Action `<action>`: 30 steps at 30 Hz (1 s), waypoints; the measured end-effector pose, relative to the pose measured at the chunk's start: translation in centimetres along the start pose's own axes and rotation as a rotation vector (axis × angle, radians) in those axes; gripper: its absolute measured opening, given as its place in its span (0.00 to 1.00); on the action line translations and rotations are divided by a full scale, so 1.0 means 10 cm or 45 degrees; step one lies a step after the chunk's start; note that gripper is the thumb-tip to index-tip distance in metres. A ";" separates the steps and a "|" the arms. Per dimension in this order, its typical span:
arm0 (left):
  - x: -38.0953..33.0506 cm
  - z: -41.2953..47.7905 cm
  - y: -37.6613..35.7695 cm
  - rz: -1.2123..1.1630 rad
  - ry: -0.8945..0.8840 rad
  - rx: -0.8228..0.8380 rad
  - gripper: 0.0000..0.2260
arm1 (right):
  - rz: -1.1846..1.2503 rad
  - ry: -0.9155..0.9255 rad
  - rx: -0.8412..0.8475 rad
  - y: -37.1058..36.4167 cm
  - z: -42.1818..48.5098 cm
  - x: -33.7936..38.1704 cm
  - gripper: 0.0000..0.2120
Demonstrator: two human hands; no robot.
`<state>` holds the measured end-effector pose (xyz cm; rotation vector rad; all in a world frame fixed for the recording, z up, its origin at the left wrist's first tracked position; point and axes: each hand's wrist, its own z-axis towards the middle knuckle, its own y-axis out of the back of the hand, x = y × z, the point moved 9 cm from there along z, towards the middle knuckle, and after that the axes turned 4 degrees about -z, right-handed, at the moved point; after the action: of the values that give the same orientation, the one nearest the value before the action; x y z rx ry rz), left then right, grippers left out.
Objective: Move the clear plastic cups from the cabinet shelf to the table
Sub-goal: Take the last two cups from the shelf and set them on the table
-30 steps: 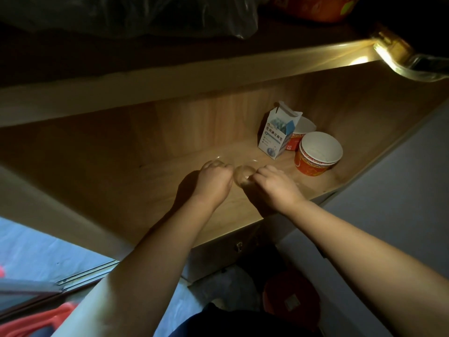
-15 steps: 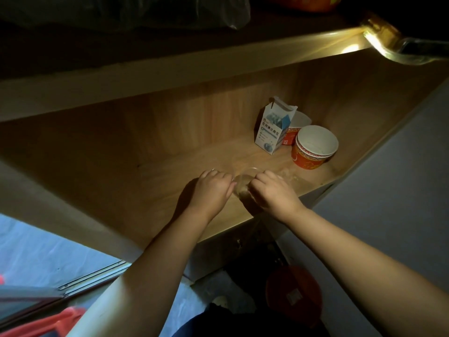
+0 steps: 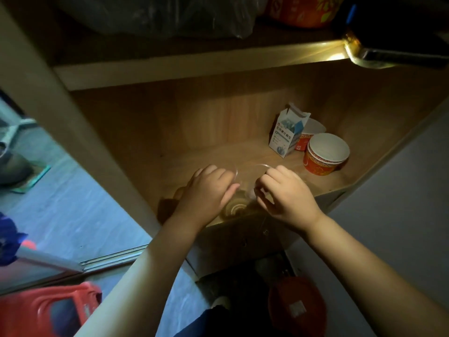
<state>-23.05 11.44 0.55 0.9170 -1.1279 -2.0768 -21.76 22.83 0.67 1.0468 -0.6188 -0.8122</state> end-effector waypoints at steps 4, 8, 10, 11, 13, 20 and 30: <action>-0.29 -0.31 0.47 0.117 0.056 -0.082 0.06 | 0.054 0.159 -0.109 0.41 -0.03 0.42 0.06; -0.61 -0.69 0.90 0.246 0.096 -0.158 0.07 | 0.086 0.276 -0.205 0.75 -0.24 0.81 0.10; -0.70 -0.91 1.05 0.250 0.176 -0.180 0.06 | 0.103 0.318 -0.238 0.84 -0.36 0.99 0.11; -0.74 -1.03 1.11 0.236 0.225 -0.200 0.05 | 0.139 0.334 -0.241 0.87 -0.42 1.08 0.11; -0.83 -1.30 1.24 0.263 0.310 -0.254 0.05 | 0.224 0.373 -0.234 0.92 -0.50 1.28 0.11; -0.97 -2.31 1.79 0.452 0.570 -0.326 0.07 | 0.468 0.653 -0.354 1.10 -0.67 2.26 0.06; -0.81 -3.81 2.46 0.515 0.913 -0.423 0.08 | 0.541 0.947 -0.282 1.10 -0.80 3.90 0.10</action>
<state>16.18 -11.17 9.04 1.0364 -0.5088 -1.3678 9.59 -2.23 10.29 0.8841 -0.0952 -0.0838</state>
